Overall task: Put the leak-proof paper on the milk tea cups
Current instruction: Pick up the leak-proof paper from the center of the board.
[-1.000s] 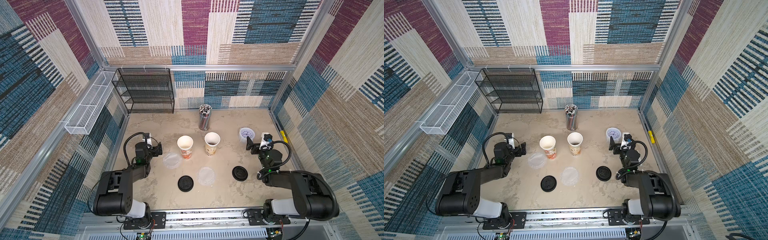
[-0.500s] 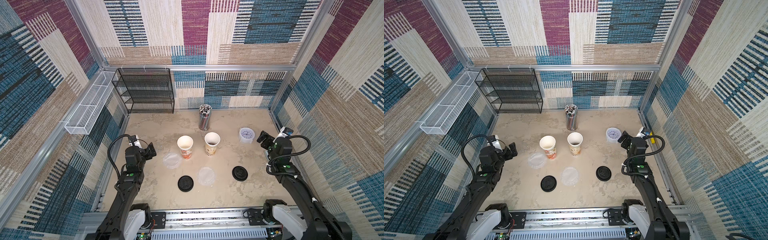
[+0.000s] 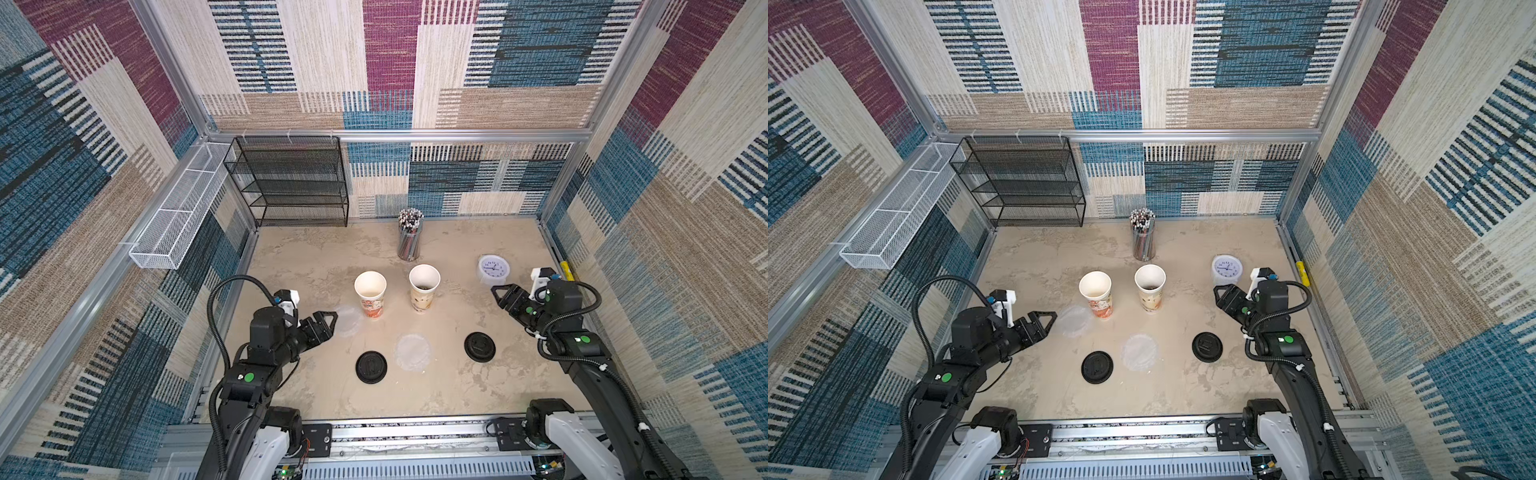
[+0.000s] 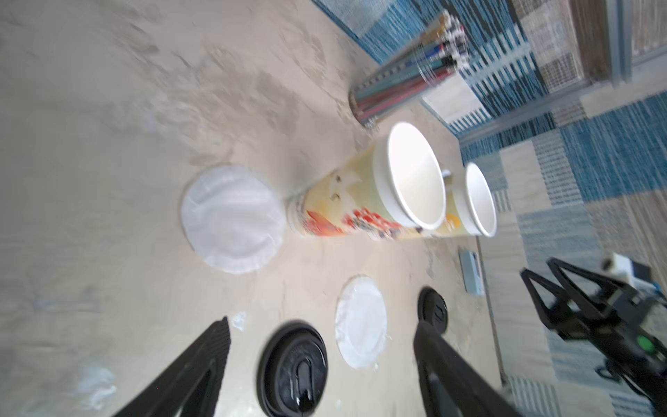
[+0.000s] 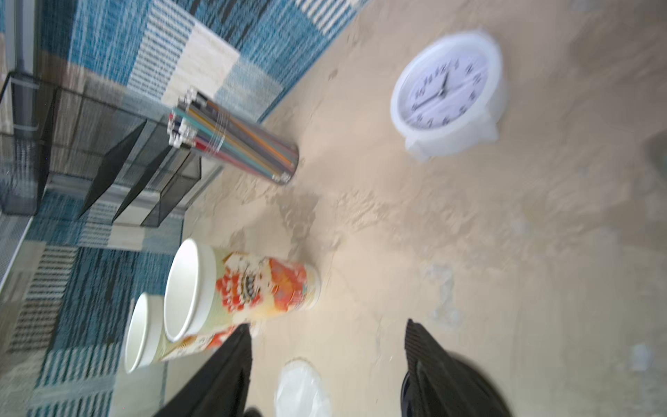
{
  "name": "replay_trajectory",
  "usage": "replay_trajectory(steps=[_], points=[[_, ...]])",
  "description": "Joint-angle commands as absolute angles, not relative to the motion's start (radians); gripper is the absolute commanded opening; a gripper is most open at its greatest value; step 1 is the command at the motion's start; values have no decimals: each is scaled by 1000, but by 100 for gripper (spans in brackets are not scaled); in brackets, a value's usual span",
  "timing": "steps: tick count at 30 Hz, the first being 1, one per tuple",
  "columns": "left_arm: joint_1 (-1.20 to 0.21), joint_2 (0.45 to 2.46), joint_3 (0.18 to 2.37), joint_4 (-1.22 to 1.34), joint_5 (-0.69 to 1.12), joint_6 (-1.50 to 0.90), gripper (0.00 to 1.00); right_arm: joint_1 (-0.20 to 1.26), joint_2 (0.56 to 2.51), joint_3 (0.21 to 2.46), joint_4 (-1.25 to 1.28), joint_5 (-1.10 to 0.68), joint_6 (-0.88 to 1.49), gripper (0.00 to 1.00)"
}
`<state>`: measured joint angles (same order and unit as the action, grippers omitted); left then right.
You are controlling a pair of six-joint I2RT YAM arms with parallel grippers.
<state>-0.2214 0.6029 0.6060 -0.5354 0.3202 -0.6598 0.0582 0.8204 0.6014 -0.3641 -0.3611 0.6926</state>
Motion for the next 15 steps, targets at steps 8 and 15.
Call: replay_trajectory(steps=[8,15], points=[[-702,782,572,-354,46,-808,77,292,858,437,-209,-472,888,65],[-964,1034,612,-184,-149,-829,74,424,853,350,-157,-462,984,61]])
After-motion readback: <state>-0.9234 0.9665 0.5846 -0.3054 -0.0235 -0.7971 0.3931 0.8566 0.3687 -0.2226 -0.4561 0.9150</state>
